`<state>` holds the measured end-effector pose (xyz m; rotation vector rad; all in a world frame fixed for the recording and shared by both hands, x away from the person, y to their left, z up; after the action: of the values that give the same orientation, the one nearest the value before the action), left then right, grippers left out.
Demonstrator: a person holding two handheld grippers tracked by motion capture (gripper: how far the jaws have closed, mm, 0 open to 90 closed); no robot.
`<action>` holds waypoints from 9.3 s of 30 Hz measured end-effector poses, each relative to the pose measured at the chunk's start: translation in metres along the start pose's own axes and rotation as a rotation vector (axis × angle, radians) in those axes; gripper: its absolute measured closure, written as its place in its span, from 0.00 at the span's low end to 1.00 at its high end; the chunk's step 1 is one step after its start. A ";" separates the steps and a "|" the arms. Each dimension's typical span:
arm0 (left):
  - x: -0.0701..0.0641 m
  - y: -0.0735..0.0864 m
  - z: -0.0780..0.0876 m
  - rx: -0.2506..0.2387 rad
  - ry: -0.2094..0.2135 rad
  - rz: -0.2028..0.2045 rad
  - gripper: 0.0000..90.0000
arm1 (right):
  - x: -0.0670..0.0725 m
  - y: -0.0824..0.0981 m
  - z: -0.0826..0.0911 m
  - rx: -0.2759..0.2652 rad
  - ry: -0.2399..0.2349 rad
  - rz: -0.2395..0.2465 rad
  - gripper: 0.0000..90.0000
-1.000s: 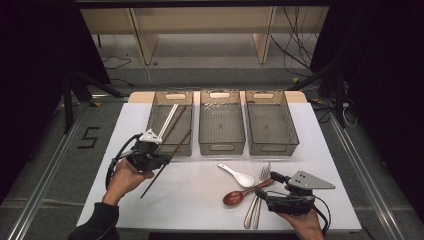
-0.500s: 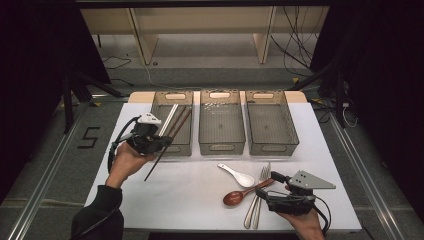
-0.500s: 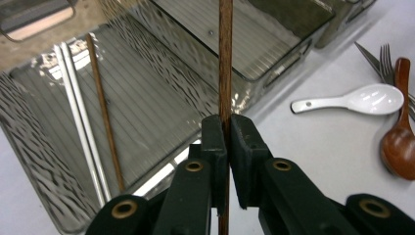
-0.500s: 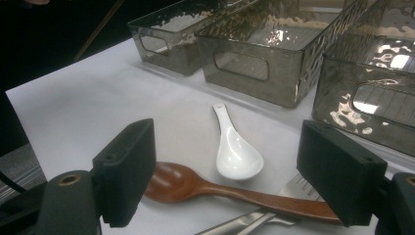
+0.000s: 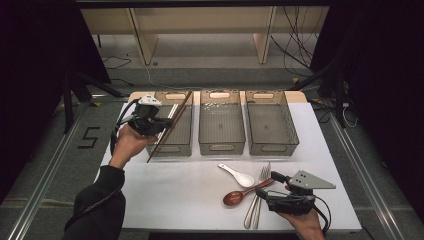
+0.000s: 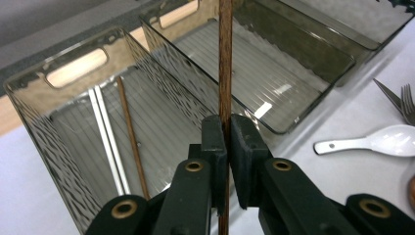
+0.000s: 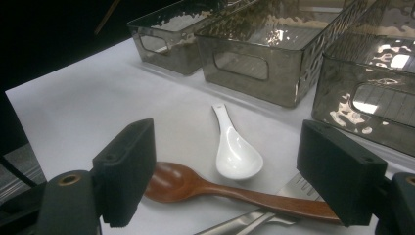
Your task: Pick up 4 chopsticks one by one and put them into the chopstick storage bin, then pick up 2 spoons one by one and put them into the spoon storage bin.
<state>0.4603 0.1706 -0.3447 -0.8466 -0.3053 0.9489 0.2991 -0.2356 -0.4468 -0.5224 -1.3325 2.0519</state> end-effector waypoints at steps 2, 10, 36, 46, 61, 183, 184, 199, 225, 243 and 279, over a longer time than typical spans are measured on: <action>0.001 -0.006 -0.002 -0.003 -0.008 -0.008 0.94 | 0.000 0.000 0.000 0.000 0.000 0.000 0.26; 0.003 -0.028 -0.014 -0.012 -0.021 -0.041 0.94 | 0.000 0.000 0.000 -0.002 0.000 -0.002 0.26; 0.034 -0.043 -0.049 -0.031 -0.088 -0.019 0.94 | -0.001 0.000 0.000 -0.002 -0.005 -0.007 0.26; 0.043 -0.038 -0.055 -0.039 -0.100 0.013 0.94 | -0.001 0.001 0.000 -0.003 -0.004 -0.004 0.26; 0.053 -0.025 -0.065 -0.034 -0.106 0.060 0.94 | -0.001 0.001 0.000 -0.002 -0.004 -0.002 0.26; -0.036 0.152 0.022 -0.196 0.114 0.236 0.20 | -0.005 -0.026 -0.047 0.176 -0.060 0.035 0.26; -0.036 0.153 0.022 -0.198 0.117 0.242 0.20 | -0.005 -0.026 -0.048 0.179 -0.059 0.034 0.26; -0.036 0.159 0.029 -0.213 0.114 0.245 0.19 | -0.004 -0.034 -0.062 0.202 -0.070 0.035 0.26; -0.045 0.167 0.030 -0.235 0.113 0.208 0.19 | -0.018 -0.055 -0.094 0.382 -0.097 0.052 0.31; -0.048 0.168 0.030 -0.247 0.138 0.211 0.18 | -0.018 -0.052 -0.139 0.574 -0.144 0.069 0.48; -0.050 0.168 0.031 -0.251 0.137 0.195 0.18 | -0.010 -0.047 -0.167 0.745 -0.105 0.169 0.80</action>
<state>0.3146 0.1958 -0.4446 -1.1827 -0.2289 1.0409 0.4249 -0.1183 -0.4729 -0.1910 -0.4992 2.5322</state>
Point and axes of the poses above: each handheld gripper's, and its own axes: z roughly backward along the jaws, y roughly out of its underside, x roughly to its left, the point moved 1 cm from there along -z, roughly forward along the jaws, and after that the axes turned 9 degrees about z, right-handed, at the moved point
